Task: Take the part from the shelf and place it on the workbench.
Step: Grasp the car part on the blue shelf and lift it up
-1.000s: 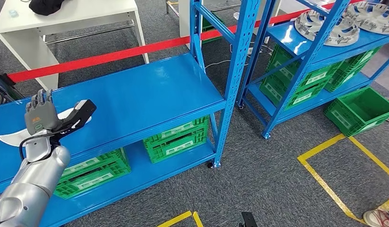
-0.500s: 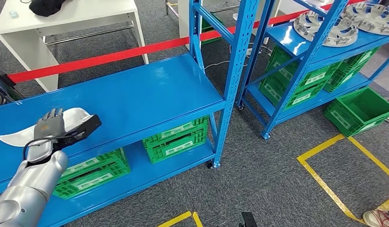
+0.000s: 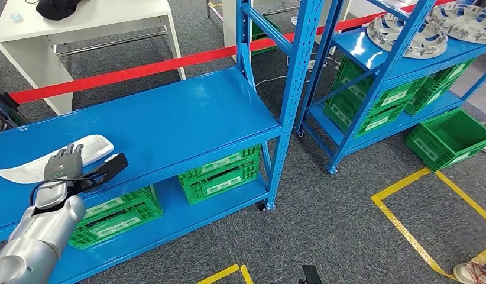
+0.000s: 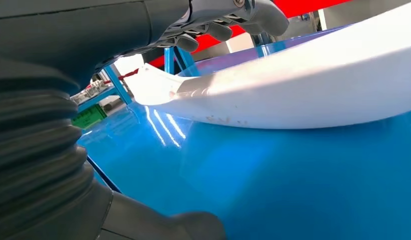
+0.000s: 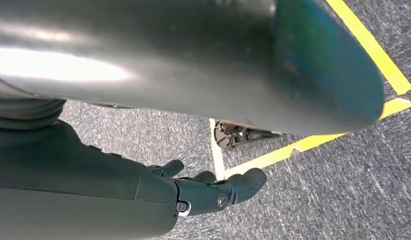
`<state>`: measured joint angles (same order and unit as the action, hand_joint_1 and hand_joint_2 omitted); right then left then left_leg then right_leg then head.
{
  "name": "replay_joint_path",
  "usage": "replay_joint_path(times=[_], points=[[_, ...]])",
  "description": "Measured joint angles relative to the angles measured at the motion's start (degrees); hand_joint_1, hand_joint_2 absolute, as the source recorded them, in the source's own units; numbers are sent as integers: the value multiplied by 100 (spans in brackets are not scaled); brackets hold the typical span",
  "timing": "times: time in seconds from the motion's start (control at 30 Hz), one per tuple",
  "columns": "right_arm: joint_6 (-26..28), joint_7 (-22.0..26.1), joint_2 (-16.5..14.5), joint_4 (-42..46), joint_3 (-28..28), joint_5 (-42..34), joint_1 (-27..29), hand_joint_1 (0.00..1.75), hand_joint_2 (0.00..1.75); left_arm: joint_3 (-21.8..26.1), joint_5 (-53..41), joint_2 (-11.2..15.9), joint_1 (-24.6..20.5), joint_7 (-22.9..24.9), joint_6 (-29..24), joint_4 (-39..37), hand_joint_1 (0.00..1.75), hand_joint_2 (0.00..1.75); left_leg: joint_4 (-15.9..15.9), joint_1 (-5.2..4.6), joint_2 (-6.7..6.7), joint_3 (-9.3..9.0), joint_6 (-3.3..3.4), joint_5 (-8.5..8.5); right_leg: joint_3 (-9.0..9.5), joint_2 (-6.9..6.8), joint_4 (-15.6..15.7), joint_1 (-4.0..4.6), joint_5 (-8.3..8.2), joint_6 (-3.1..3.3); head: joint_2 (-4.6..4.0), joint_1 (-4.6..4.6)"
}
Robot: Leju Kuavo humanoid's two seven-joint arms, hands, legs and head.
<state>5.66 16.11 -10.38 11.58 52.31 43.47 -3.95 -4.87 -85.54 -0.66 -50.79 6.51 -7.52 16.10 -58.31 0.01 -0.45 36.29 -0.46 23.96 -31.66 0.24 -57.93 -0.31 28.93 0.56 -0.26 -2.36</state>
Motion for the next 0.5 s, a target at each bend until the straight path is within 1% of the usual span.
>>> replay_joint_path(times=[0.1,0.13,0.17,0.2,0.23,0.3,0.33,0.37,0.5], points=[[21,-22,0,0,1,16,0,0,0,-11,-31,-9,97,136,-371,1,0,175,0,0,1,-1,0,0,0,0,0,-1,0,0,0,0],[30,-29,0,0,1,20,0,0,0,-11,-34,-15,135,178,-501,1,2,175,0,-1,1,-1,0,0,0,0,0,-1,0,0,0,0],[42,-34,0,0,1,24,0,0,0,-11,-34,-22,173,215,-616,1,8,175,0,0,1,-1,0,0,0,1,0,-1,0,0,0,0],[57,-41,0,0,2,26,0,0,0,-11,-34,-30,209,246,-716,1,24,175,0,0,1,-1,0,0,0,0,0,-1,0,0,0,0],[71,-45,0,0,3,29,0,0,0,-11,-35,-37,243,282,-814,0,51,175,0,0,0,-1,0,0,0,0,0,-1,0,0,0,0],[92,-51,-1,0,6,38,0,0,0,-11,-42,-49,311,356,-1024,-3,128,175,0,0,0,-1,0,0,0,0,0,-1,0,0,0,0],[95,-47,-1,0,7,43,1,0,0,-11,-44,-55,347,387,-1125,-6,155,175,0,0,1,-1,0,0,0,0,0,-1,0,0,0,0],[96,-42,-1,0,8,48,1,0,0,-11,-45,-61,389,406,-1212,-10,172,175,0,0,1,-1,0,0,0,0,0,-1,0,0,0,0],[96,-21,-1,0,17,55,1,0,0,-10,7,-81,544,369,-1443,-28,175,175,0,0,0,0,0,0,0,0,0,0,0,0,0,1]])
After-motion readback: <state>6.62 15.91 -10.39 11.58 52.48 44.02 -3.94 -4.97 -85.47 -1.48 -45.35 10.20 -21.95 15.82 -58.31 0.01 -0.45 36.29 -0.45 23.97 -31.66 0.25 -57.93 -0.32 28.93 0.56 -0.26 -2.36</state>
